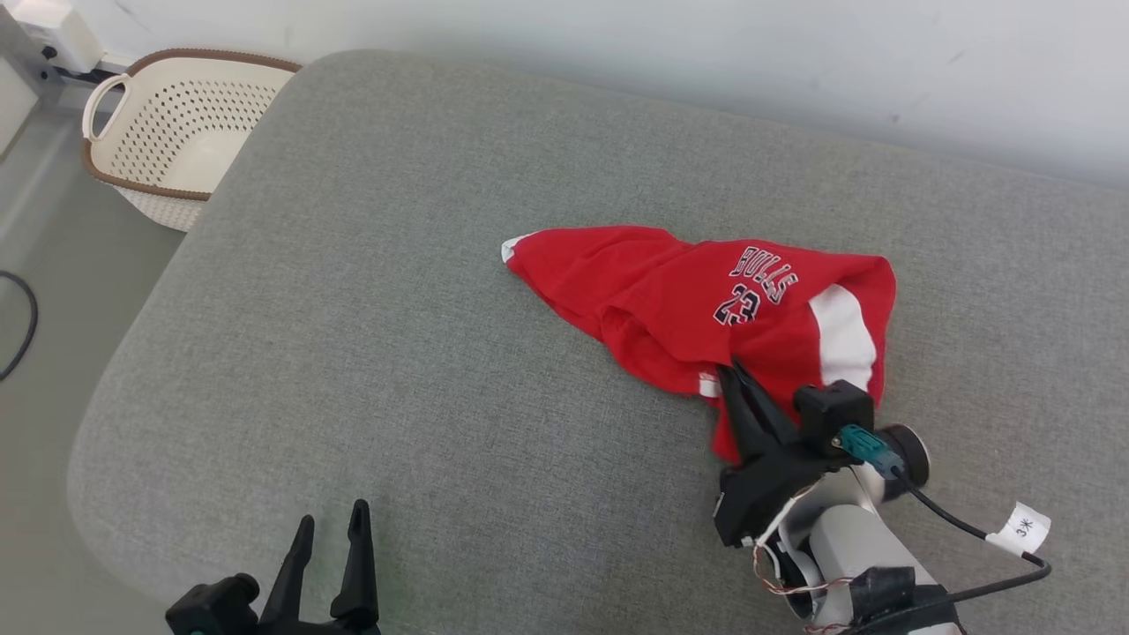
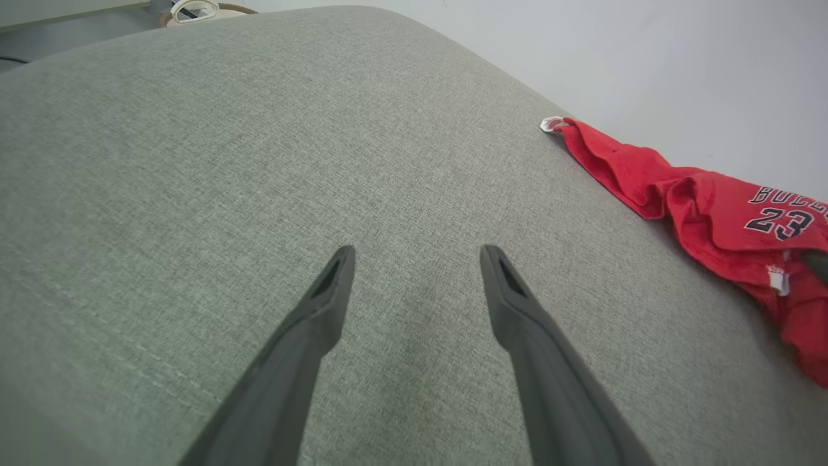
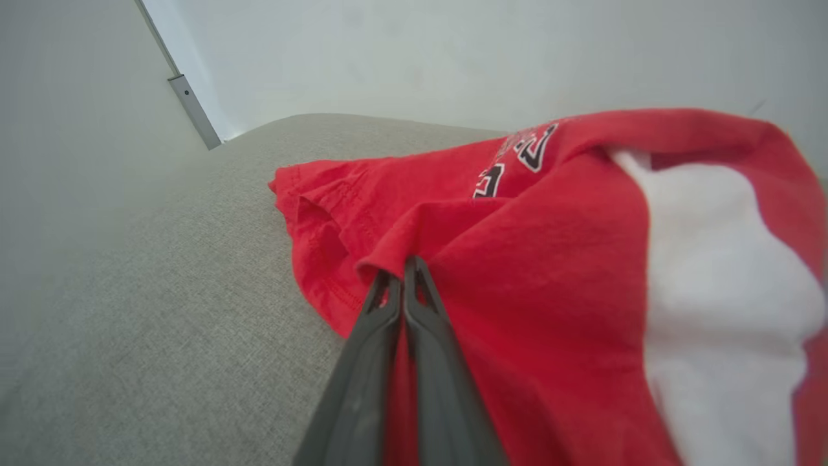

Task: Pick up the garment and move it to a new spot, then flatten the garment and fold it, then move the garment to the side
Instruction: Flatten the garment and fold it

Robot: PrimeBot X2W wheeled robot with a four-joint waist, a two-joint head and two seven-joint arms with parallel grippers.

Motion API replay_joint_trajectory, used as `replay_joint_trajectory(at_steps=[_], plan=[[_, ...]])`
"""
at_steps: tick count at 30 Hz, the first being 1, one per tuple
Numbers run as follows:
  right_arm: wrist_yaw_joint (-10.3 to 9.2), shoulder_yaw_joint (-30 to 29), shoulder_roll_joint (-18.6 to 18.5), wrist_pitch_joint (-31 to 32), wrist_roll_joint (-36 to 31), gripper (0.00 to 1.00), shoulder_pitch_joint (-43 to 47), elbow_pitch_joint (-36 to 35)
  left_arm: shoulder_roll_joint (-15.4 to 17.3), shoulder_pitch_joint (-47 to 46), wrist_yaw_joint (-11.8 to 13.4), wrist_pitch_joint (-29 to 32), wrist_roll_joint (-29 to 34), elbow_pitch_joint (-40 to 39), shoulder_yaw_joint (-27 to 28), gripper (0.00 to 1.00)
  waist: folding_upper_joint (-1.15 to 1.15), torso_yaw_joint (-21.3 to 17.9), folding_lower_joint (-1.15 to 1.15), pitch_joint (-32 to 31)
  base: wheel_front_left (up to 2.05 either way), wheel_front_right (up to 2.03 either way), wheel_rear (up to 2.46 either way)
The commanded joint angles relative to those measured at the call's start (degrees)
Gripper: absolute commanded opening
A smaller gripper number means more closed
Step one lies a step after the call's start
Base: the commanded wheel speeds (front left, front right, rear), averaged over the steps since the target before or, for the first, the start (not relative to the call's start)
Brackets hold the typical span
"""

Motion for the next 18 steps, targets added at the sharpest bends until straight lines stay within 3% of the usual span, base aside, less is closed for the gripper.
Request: replay_joint_trajectory(at_steps=[1, 10, 12, 14, 18], plan=[[0.00, 1.0, 0.3, 0.0, 0.7, 0.00, -0.2, -1.1, 0.0, 0.9, 0.2, -0.2, -0.4, 0.0, -0.3, 1.00, -0.01, 0.2, 0.00, 0.1, 0.00, 0.00, 0.00], [0.00, 9.7, 0.4, 0.0, 7.2, 0.03, -5.7, -6.9, 0.0, 1.8, -0.3, -0.2, -2.5, 0.9, -2.9, 1.00, -0.01, 2.5, 0.00, -1.4, 0.00, 0.00, 0.00], [0.00, 10.4, 0.4, 0.0, 9.2, 0.05, -7.3, -7.8, 0.1, 2.1, -0.3, -0.2, -3.2, 1.1, -3.0, 1.00, -0.01, 3.3, 0.00, -1.9, 0.00, 0.00, 0.00], [0.00, 10.0, 0.4, -0.1, 11.0, 0.00, -8.0, -9.9, 0.0, 2.5, -0.3, -0.2, -3.3, 1.1, -3.0, 1.00, -0.01, 3.9, 0.00, -2.3, 0.00, 0.00, 0.00], [0.00, 7.4, 0.4, -0.1, 13.3, 0.00, -7.6, -15.6, 0.0, 3.2, -0.5, -0.2, -2.9, 1.0, -2.5, 1.00, -0.01, 4.4, 0.00, -2.6, 0.00, 0.00, 0.00]])
